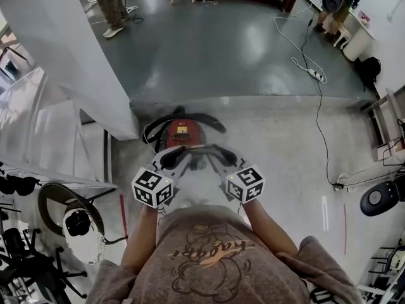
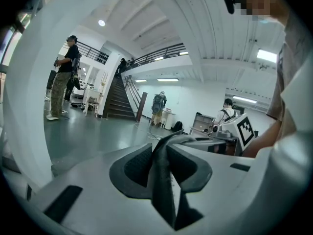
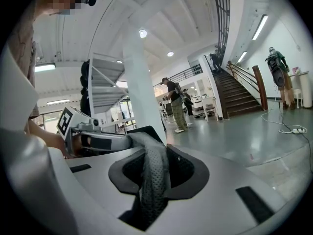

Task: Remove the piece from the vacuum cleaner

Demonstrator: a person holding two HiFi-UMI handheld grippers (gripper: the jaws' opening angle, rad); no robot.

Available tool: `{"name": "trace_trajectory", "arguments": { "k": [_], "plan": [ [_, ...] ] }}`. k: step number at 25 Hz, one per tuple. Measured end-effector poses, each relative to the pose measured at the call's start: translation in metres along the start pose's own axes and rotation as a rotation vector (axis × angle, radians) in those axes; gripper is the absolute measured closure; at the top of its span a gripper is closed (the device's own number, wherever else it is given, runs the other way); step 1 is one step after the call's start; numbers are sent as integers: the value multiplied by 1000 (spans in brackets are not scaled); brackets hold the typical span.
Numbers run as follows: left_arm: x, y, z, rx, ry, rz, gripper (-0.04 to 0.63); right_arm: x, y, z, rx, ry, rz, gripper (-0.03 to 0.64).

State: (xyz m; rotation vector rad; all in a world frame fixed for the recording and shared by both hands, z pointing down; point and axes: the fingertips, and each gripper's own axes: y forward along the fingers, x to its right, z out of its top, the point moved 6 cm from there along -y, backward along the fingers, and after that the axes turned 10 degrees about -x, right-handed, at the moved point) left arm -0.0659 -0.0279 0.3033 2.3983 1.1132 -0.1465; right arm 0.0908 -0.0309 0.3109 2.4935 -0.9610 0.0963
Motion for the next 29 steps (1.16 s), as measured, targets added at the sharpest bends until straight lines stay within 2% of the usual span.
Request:
{"name": "trace_trajectory", "arguments": {
  "k": [29],
  "plan": [
    [-11, 6, -1, -5, -64, 12, 508, 3, 10, 0, -49, 3, -26, 554]
  ]
}}
